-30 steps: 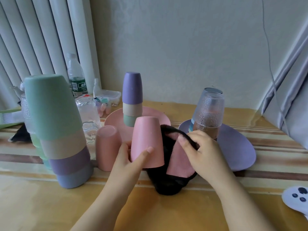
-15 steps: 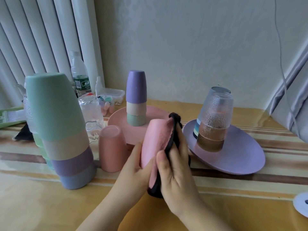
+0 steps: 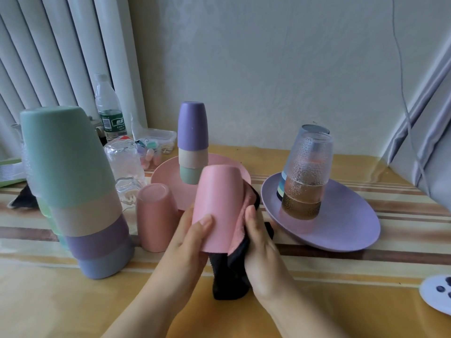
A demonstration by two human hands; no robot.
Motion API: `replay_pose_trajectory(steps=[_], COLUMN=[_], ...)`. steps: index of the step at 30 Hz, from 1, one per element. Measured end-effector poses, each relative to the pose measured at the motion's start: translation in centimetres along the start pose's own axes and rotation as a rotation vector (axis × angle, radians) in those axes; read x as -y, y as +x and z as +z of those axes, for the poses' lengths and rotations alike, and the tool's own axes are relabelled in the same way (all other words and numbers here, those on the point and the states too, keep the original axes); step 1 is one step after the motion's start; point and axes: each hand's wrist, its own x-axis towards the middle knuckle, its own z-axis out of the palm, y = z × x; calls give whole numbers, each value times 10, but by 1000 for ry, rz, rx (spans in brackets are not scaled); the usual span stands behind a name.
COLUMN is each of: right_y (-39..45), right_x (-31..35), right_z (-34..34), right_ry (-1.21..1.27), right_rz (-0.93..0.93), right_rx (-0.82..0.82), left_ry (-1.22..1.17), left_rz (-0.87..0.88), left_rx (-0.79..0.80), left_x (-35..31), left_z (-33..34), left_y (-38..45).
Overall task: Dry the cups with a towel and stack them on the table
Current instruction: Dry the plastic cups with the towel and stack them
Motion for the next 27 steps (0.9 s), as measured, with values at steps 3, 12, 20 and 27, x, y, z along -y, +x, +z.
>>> replay_pose_trajectory(steps=[3,12,20,27], right_y=[-6,-3,-4,9], right_x=[7,2,1,19], right_z=[4,2,12,-18], right_ry=[-31,-255,-479,298], right_rz=[15,-216,-343,74], right_rx=[46,-137,-123,30], left_ry=[69,378,286,-82], left_rz=[57,258,57,-180], left_rx=[-93,-204,-54,201], left_x=[-1,-8,-16,-11], left_z=[-8,8,8,11], left_y=[5,-2,-3,-8])
